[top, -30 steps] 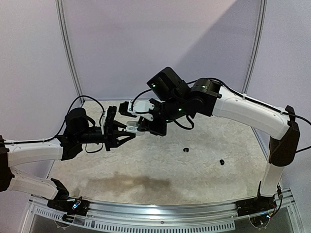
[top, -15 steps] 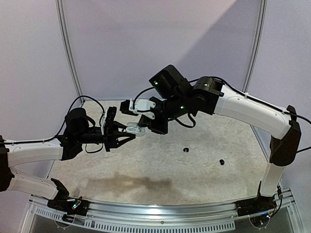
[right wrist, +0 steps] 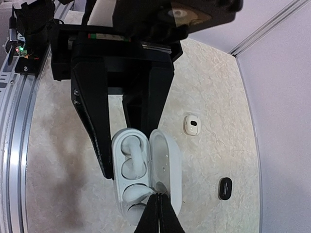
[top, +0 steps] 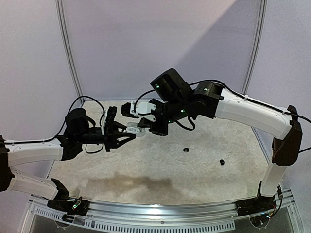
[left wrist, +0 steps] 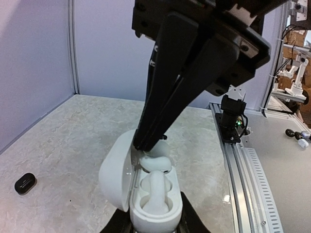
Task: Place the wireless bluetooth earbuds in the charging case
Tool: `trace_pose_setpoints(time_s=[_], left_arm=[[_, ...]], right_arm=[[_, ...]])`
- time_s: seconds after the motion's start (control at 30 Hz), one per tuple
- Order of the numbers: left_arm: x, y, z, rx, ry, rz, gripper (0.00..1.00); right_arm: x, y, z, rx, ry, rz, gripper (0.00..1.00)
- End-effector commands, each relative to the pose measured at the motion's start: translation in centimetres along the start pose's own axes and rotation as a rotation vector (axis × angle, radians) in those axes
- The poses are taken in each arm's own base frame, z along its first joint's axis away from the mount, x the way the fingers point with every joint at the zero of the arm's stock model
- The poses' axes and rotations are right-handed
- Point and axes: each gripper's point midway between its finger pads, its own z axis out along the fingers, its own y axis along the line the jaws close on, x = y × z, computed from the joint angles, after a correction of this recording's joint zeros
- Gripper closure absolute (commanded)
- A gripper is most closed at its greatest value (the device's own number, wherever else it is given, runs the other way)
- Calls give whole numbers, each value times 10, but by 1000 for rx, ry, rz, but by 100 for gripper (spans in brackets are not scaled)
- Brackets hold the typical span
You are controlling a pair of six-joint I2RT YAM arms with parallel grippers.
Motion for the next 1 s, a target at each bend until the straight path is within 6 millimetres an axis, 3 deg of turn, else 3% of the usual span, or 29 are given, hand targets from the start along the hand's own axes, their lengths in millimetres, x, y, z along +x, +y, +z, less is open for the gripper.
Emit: trace_pose_setpoints(time_s=[0.0, 0.4, 0.97], left_arm=[[-7, 7, 2, -41, -26, -15, 100], [-6, 11, 1, -71, -22, -16, 100], [-7, 10, 1, -59, -20, 15, 100]], right_arm=[[-1, 0, -4, 17, -5, -7, 98], [1, -2, -3, 28, 6, 16, 88], [17, 11, 5, -28, 62, 38, 84]])
